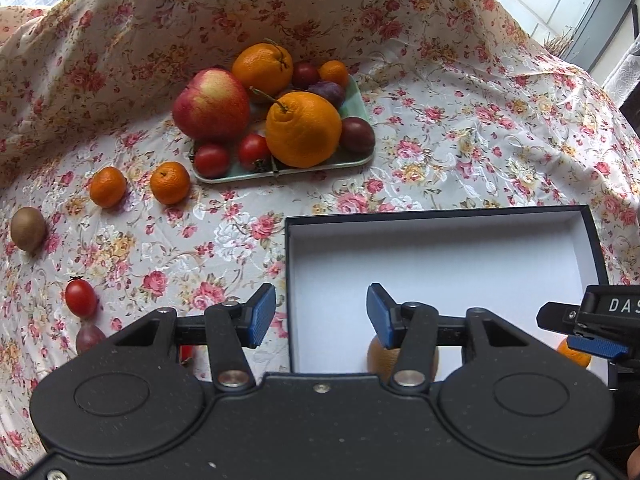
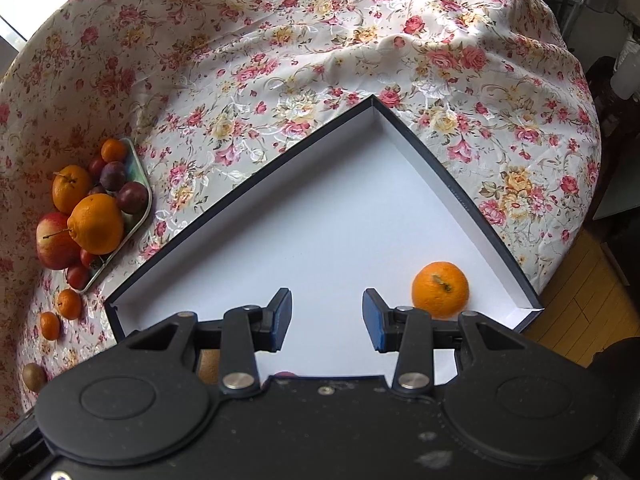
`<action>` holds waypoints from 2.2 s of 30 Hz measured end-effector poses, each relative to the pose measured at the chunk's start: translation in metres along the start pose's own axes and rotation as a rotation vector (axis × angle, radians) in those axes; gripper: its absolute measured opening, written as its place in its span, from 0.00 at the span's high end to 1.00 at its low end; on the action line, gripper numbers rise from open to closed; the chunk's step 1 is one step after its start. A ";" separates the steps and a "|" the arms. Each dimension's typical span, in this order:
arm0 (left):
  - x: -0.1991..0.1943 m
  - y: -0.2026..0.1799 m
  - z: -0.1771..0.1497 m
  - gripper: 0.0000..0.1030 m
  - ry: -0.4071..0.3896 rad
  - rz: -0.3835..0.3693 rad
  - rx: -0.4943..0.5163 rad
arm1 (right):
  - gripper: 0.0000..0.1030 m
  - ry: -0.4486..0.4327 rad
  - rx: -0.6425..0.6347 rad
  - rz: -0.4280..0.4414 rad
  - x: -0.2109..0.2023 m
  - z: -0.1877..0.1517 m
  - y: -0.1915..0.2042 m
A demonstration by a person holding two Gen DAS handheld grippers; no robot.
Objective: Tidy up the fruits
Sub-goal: 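Move the right tool to a red tomato while the left tool heads toward a brown kiwi, then close the right tool on the red tomato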
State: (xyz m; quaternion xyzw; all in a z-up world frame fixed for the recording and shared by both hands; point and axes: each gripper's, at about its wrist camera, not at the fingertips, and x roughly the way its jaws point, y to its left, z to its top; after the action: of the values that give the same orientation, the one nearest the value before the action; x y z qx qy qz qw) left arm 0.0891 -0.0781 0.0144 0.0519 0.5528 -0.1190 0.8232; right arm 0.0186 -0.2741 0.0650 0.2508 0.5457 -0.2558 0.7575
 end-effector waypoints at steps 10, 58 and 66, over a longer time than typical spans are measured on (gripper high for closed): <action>-0.014 0.088 0.005 0.45 0.005 0.055 -0.151 | 0.61 0.053 -0.215 0.030 0.008 -0.031 0.103; -0.022 0.260 -0.034 0.45 0.086 0.096 -0.345 | 0.63 0.188 -0.284 -0.043 0.088 -0.135 0.272; -0.019 0.262 -0.035 0.45 0.098 0.084 -0.352 | 0.63 0.230 -0.250 -0.040 0.095 -0.137 0.269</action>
State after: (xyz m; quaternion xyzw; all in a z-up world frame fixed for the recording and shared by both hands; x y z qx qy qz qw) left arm 0.1173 0.1850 0.0069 -0.0645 0.6017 0.0167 0.7959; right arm 0.1263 0.0057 -0.0365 0.1716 0.6612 -0.1706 0.7101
